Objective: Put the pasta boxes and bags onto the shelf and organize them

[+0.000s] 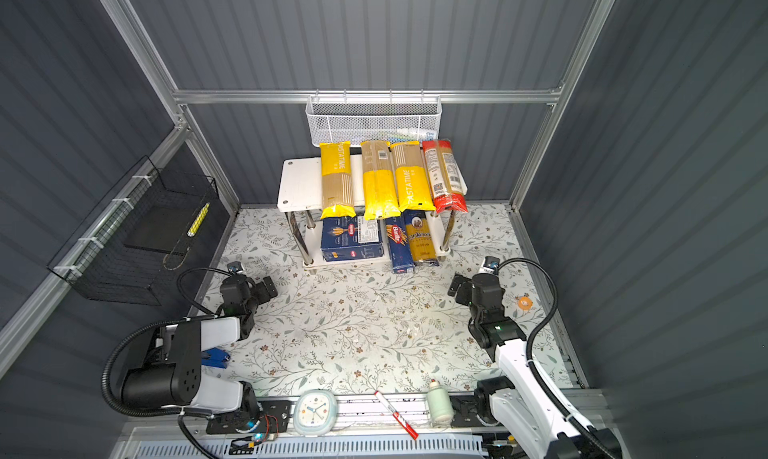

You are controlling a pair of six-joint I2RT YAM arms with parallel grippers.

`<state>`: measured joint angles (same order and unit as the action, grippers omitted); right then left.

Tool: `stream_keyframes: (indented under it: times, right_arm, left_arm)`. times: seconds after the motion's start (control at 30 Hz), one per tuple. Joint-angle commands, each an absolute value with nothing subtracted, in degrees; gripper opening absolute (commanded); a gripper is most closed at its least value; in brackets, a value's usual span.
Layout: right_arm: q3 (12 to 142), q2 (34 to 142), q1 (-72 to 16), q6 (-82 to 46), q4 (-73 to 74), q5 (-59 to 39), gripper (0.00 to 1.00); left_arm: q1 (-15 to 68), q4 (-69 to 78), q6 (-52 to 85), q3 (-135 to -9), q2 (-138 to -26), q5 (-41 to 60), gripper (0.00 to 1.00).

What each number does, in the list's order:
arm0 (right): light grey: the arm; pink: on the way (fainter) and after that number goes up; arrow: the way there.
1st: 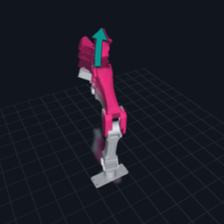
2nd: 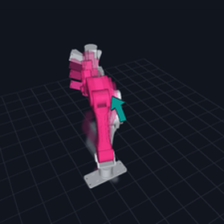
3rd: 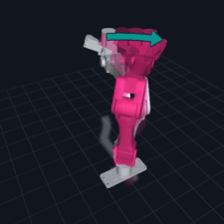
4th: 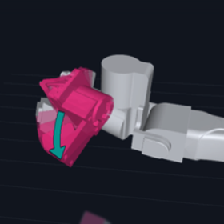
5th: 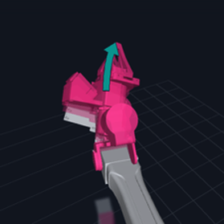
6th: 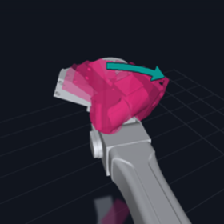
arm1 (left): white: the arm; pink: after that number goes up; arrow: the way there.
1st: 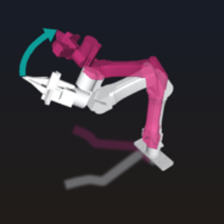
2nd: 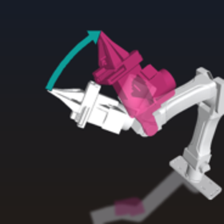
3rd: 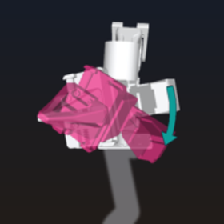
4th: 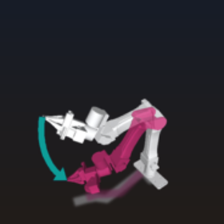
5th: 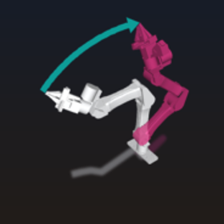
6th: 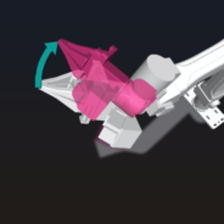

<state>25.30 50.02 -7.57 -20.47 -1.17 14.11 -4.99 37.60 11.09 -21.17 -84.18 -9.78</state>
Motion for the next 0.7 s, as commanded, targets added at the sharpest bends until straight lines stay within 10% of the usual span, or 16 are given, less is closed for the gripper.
stream_keyframes:
  times: [0.0, 0.57, 0.67]
  right_arm:
    - [25.3, 51.7, -4.6, -18.1, 3.9, 12.5, 0.99]
    - [11.3, 85.4, 2.1, -4.2, 72.6, 9.3, 0.99]
    - [14.0, 80.5, 2.1, -3.4, 60.2, 5.1, 0.99]
  left_arm:
    - [-5.4, 49.0, 9.2, -20.6, -85.2, -7.9, 0.99]
    - [-1.5, 60.6, 0.3, -24.1, -99.3, 5.6, 0.99]
    - [-0.7, 56.7, 0.0, -25.5, -98.9, 2.2, 0.99]
